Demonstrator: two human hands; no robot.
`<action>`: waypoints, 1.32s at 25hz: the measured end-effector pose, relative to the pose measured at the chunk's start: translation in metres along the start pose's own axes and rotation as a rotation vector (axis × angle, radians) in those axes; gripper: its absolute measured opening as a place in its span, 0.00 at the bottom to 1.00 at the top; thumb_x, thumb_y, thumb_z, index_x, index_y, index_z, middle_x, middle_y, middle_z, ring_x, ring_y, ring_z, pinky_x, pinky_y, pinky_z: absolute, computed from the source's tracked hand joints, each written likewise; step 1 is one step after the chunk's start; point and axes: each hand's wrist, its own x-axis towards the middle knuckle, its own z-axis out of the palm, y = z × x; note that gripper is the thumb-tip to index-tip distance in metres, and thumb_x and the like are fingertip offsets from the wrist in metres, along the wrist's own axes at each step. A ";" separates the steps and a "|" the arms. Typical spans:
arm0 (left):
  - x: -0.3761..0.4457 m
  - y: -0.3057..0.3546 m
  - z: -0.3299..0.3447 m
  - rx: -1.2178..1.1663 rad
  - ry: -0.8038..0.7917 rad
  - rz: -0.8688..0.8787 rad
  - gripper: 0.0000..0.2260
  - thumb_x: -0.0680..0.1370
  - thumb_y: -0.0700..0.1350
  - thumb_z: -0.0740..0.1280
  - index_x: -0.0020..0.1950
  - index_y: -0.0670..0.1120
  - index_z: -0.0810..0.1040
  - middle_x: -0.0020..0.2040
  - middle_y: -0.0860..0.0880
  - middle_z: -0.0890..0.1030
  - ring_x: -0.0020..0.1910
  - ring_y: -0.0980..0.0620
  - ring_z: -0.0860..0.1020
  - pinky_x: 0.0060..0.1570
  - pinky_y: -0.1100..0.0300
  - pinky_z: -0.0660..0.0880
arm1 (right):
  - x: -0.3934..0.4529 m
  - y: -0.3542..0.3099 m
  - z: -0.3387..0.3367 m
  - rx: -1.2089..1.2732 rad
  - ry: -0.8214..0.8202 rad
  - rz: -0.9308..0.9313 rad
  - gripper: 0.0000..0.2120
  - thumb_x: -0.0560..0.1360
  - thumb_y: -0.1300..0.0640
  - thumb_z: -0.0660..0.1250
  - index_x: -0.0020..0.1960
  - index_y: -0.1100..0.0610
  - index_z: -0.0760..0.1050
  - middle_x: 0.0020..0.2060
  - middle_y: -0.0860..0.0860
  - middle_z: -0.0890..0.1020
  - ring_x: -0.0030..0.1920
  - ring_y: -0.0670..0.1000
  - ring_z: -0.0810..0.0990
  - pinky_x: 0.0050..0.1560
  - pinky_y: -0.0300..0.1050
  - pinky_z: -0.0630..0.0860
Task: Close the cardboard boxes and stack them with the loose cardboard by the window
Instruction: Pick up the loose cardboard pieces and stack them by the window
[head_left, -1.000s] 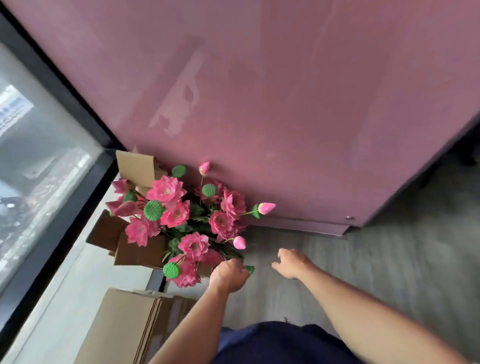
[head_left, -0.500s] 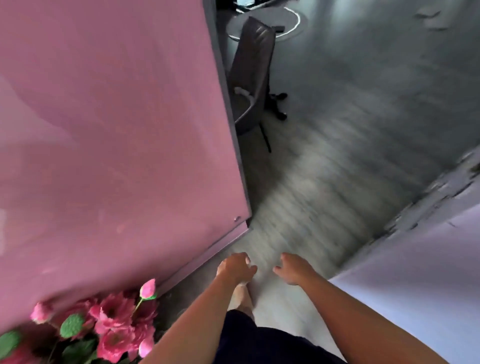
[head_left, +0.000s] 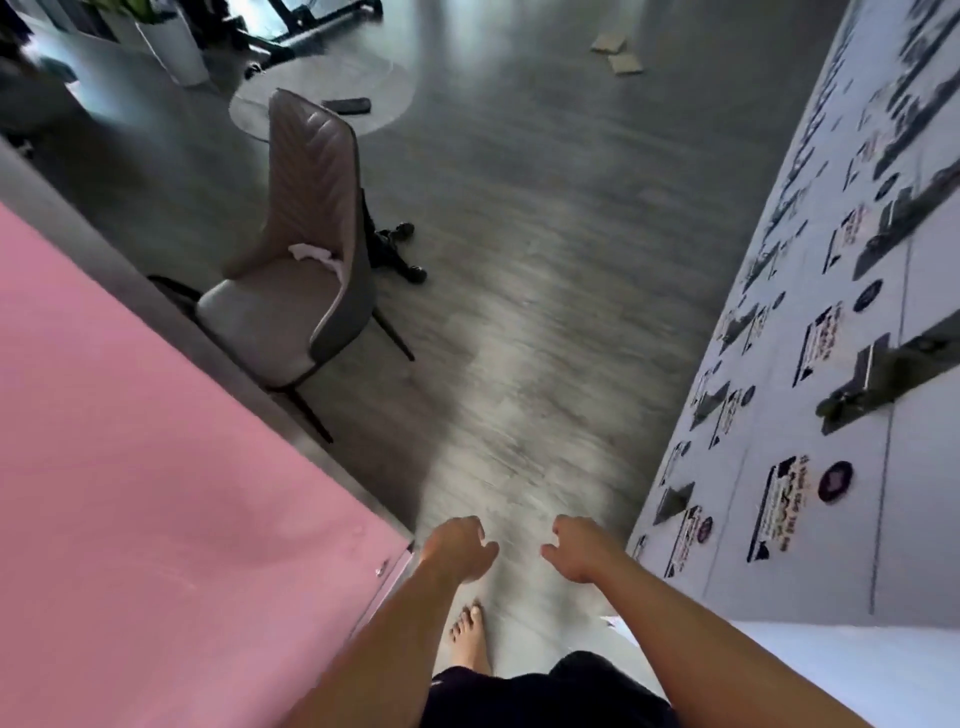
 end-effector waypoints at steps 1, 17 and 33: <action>0.012 0.006 -0.012 0.029 -0.009 0.006 0.21 0.80 0.59 0.61 0.69 0.50 0.74 0.68 0.48 0.76 0.67 0.46 0.75 0.61 0.53 0.72 | 0.007 -0.001 -0.010 0.014 0.000 0.002 0.24 0.79 0.42 0.59 0.69 0.55 0.70 0.65 0.55 0.76 0.62 0.57 0.77 0.55 0.47 0.72; 0.256 0.184 -0.208 0.218 -0.009 0.247 0.21 0.81 0.57 0.62 0.68 0.46 0.74 0.66 0.44 0.77 0.65 0.44 0.75 0.63 0.53 0.73 | 0.193 0.101 -0.255 0.376 0.200 0.294 0.25 0.78 0.42 0.62 0.69 0.56 0.72 0.67 0.55 0.76 0.63 0.57 0.76 0.57 0.46 0.73; 0.502 0.142 -0.469 0.308 -0.088 0.267 0.18 0.78 0.56 0.61 0.61 0.47 0.77 0.61 0.45 0.80 0.59 0.44 0.79 0.54 0.54 0.76 | 0.432 -0.081 -0.443 0.310 0.090 0.258 0.24 0.78 0.42 0.62 0.68 0.55 0.71 0.65 0.54 0.77 0.62 0.56 0.77 0.57 0.49 0.74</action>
